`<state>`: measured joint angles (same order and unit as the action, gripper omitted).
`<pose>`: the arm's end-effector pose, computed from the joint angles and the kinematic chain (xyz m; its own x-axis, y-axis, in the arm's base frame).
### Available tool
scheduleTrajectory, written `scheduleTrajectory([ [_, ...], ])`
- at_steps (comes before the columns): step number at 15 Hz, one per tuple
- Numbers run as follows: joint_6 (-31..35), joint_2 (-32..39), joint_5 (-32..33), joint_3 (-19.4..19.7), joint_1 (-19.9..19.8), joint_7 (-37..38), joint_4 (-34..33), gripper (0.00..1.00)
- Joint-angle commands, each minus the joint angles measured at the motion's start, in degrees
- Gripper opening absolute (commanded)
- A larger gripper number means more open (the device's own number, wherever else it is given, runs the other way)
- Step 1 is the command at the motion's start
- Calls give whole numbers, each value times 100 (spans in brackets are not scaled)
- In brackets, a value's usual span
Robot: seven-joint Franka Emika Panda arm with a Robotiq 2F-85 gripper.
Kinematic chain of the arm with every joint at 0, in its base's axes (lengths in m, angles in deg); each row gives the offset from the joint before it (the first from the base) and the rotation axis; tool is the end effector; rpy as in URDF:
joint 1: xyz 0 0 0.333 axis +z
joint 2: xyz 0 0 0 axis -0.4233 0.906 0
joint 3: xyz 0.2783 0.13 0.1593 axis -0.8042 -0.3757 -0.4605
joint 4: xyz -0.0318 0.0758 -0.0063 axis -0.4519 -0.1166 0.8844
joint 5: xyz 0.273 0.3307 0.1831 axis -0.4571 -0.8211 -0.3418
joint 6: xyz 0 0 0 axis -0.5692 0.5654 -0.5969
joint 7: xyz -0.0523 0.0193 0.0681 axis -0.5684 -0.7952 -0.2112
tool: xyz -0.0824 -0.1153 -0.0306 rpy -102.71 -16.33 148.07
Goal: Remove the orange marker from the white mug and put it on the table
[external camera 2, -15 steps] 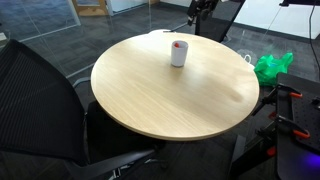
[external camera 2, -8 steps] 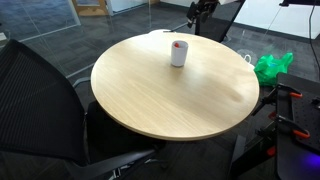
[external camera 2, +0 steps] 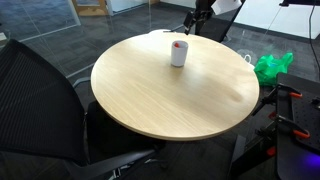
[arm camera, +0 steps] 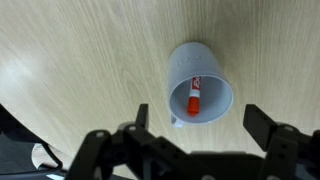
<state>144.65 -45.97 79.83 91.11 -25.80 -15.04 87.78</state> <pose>0.6683 -0.0764 0.2428 0.9021 -0.3030 0.3073 -0.3286 -0.9438 0.0343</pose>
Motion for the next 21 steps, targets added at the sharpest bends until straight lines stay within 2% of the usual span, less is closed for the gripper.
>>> scheduleTrajectory([
  [1,202,233,-72,103,135,55,-126,84],
  [2,207,290,-94,99,143,40,-153,72],
  [3,219,340,-125,90,146,20,-172,71],
  [6,233,503,-208,71,159,-28,-273,50],
  [8,246,613,-300,56,143,-69,-371,45],
  [14,335,984,-606,57,114,-110,-733,47],
  [21,254,1390,-824,51,76,-168,-1207,43],
])
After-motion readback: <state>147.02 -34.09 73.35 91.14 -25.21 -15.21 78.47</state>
